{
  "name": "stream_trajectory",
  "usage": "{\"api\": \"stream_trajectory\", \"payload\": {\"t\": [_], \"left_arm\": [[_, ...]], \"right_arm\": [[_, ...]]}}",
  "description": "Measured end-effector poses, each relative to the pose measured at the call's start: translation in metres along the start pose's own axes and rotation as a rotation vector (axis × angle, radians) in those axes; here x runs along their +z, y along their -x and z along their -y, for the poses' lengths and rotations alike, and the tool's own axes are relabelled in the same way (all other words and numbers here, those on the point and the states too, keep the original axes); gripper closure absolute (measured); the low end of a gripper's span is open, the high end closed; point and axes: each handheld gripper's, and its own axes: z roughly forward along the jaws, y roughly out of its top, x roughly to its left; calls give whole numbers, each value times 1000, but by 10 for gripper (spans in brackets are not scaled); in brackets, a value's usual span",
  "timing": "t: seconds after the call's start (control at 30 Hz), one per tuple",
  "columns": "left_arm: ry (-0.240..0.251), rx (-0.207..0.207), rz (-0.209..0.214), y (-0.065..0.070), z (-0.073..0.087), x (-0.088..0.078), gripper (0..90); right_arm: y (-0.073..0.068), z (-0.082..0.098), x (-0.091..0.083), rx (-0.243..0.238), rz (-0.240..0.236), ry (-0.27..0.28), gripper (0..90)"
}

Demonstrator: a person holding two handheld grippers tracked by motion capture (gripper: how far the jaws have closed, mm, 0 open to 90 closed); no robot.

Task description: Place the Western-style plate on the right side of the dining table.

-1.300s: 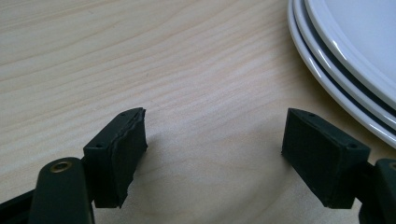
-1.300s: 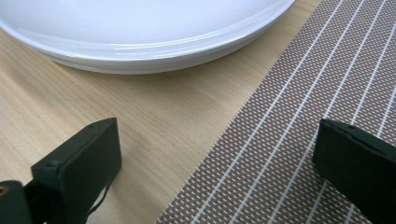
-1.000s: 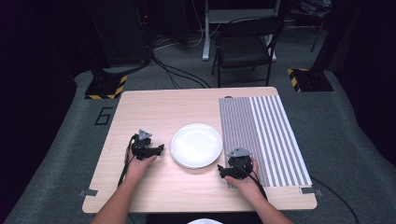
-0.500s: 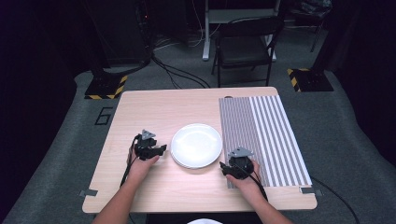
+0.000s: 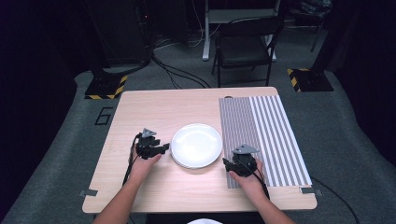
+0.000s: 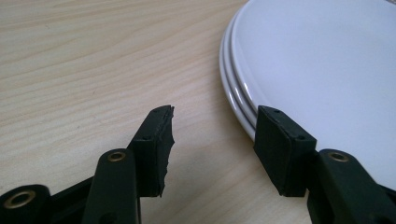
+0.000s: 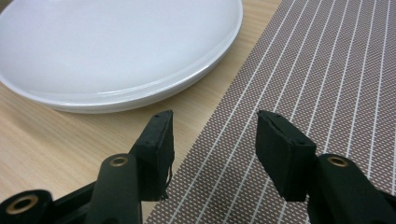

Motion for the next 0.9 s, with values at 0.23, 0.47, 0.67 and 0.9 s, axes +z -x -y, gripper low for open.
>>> {"api": "stream_trajectory", "payload": {"t": [0.23, 0.47, 0.67, 0.9], "left_arm": [[28, -40, 19, 8, -17, -6, 497], [25, -66, -4, 12, -30, -5, 523], [31, -125, 9, 13, -35, 1, 534], [32, -145, 56, 15, -33, 4, 567]], "right_arm": [[5, -7, -4, 30, -15, -7, 453], [6, -16, 1, 38, -8, 3, 453], [11, -25, 2, 69, -26, 21, 490], [19, -36, 8, 82, -56, 36, 559]]}}
